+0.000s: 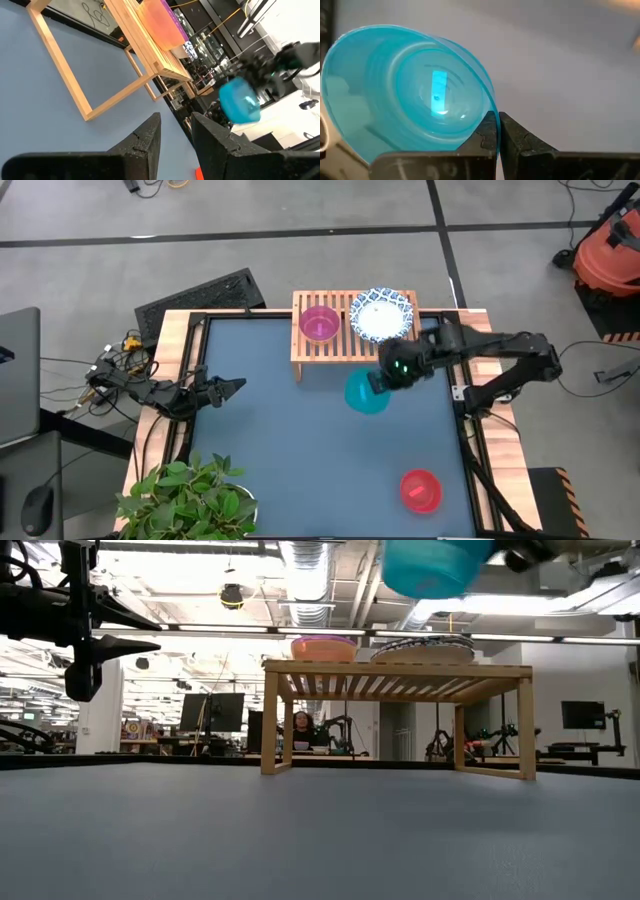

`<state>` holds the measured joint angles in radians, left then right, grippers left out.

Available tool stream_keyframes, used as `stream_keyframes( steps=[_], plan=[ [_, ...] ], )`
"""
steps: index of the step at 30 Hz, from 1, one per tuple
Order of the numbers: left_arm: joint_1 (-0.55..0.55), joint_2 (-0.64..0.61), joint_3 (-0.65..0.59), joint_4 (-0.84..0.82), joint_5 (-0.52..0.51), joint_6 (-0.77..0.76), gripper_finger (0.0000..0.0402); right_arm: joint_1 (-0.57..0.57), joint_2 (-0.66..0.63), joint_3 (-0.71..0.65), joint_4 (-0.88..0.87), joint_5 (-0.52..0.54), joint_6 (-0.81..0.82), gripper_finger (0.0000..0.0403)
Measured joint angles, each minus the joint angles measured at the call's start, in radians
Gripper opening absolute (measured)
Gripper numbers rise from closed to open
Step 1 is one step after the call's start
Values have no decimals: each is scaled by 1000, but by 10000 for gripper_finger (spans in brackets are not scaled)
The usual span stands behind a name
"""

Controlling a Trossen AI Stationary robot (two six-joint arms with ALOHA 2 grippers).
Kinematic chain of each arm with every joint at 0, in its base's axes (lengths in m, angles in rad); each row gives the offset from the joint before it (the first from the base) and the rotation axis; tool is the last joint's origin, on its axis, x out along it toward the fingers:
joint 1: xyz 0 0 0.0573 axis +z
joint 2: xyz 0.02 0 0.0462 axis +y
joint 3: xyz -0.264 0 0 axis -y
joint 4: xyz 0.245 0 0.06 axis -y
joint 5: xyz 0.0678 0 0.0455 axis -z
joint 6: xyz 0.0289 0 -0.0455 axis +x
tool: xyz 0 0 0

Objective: Place and stack bowls onto a shelf
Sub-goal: Stack the blue bowl on top of the purple bowl on the shelf

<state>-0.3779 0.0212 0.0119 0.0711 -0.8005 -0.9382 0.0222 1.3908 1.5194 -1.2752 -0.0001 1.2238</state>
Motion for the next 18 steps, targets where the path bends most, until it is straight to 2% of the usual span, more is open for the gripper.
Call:
stream_keyframes(
  steps=[7,14,18],
  plan=[
    [0,0,0,0,0,0,94,-146,130,268,-60,59,-224,22],
    [0,0,0,0,0,0,94,-310,327,508,-57,50,-428,22],
    [0,0,0,0,0,-1,94,-386,442,647,-56,0,-503,22]
  ],
)
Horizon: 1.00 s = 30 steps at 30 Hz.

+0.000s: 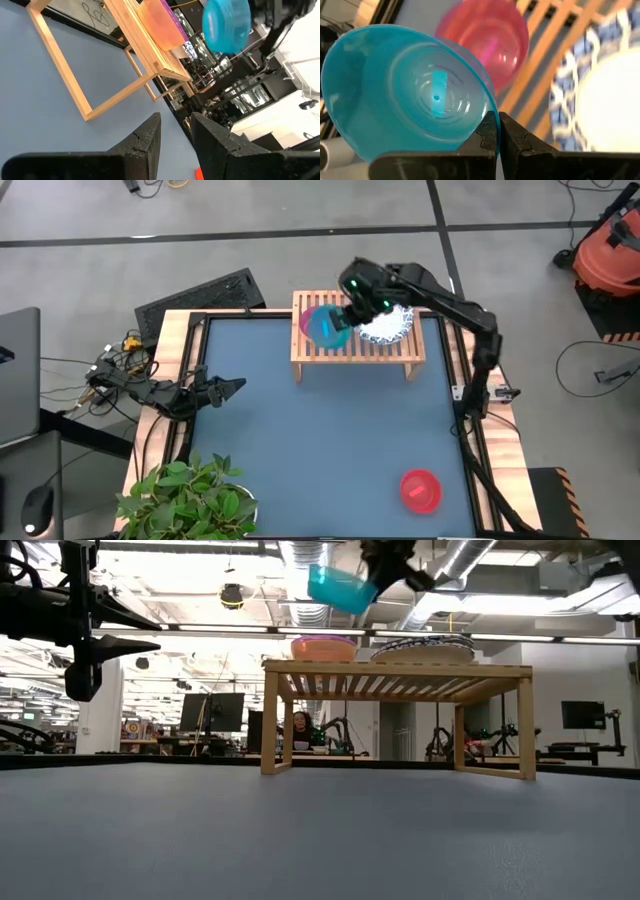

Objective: Place and stack bowls onto a shelf
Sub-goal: Stack the blue bowl on top of the purple bowl on the shelf

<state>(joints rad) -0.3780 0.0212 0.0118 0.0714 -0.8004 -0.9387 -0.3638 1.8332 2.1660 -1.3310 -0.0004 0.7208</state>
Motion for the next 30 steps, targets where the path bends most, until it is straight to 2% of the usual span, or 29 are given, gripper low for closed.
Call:
stream_keyframes(
  steps=[7,15,30],
  plan=[
    [0,0,0,0,0,0,94,-84,156,188,-1,-36,-58,22],
    [0,0,0,0,0,0,94,-136,220,180,-8,-80,-81,22],
    [0,0,0,0,-14,11,94,-157,218,180,2,-76,-127,40]
  ],
)
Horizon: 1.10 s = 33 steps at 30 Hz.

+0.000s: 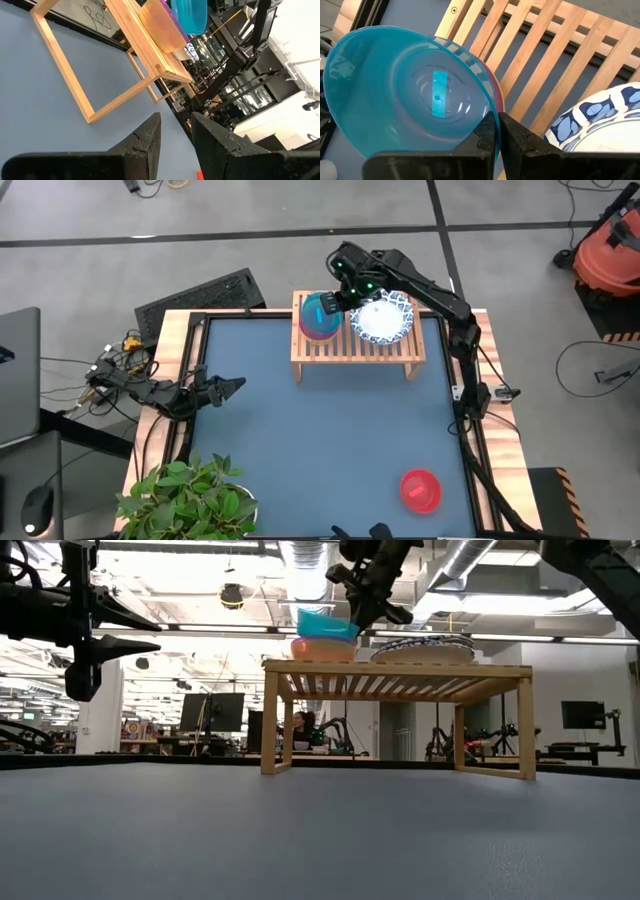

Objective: Place and stack bowls onto a shelf
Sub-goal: Stack the blue bowl on top of the purple bowl on the shelf

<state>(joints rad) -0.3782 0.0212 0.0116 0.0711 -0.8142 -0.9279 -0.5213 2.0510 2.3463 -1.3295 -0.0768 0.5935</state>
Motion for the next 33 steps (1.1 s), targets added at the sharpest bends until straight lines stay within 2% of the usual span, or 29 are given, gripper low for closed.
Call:
stream_keyframes(
  steps=[8,18,22,28,33],
  plan=[
    [0,0,0,-1,-5,4,94,-5,0,0,6,27,0,65],
    [0,0,0,-1,-5,4,94,-5,0,0,21,27,-19,142],
    [0,0,0,-1,-5,4,94,-6,-16,0,32,26,-19,161],
    [0,0,0,-1,-5,13,94,-4,-69,10,49,67,-34,154],
    [0,0,0,-2,-6,27,94,10,-76,9,78,74,-79,105]
  ],
)
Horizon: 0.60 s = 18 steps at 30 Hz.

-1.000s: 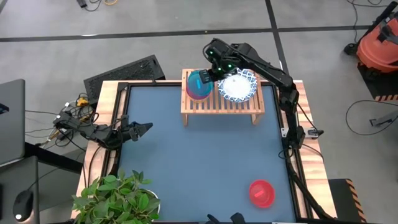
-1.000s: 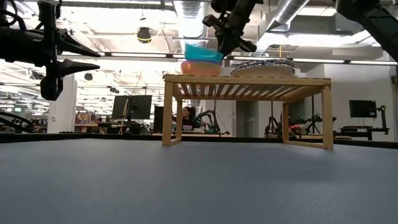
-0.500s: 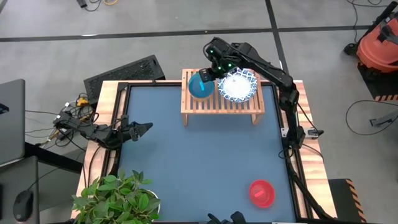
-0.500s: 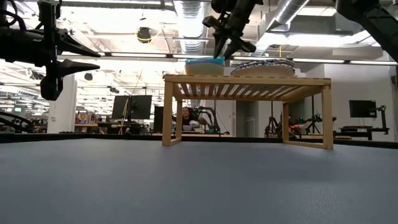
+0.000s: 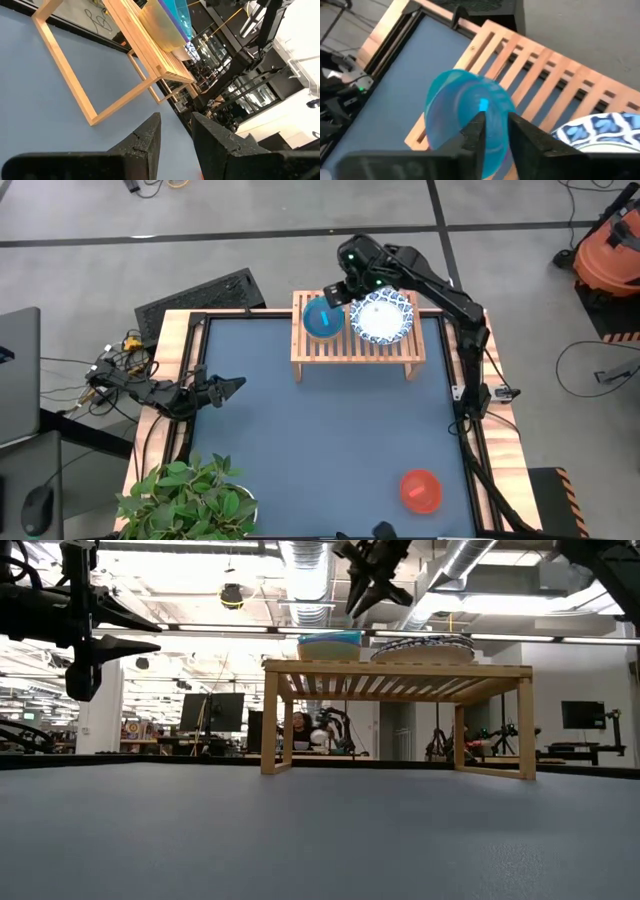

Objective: Place and stack bowls onto a shelf
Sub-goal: Stack the blue bowl on top of the purple bowl on the shelf

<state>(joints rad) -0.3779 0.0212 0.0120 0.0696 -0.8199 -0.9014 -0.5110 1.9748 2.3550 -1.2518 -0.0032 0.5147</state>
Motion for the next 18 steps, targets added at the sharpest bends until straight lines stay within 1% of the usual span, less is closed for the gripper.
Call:
stream_keyframes(
  steps=[2,5,7,9,14,18],
  plan=[
    [0,0,0,0,0,0,94,1,9,0,0,-4,-3,76],
    [0,0,0,0,0,-1,94,0,31,-1,-1,-38,-21,33],
    [0,0,0,0,0,-1,94,-1,49,-1,-1,-42,-36,17],
    [0,0,0,0,0,-1,94,0,64,-1,-2,-41,-42,18],
    [0,0,0,0,0,-1,94,-14,78,-6,-8,-41,-37,42],
    [0,0,0,0,0,-2,94,-29,76,-19,-9,-31,-34,31]
  ],
)
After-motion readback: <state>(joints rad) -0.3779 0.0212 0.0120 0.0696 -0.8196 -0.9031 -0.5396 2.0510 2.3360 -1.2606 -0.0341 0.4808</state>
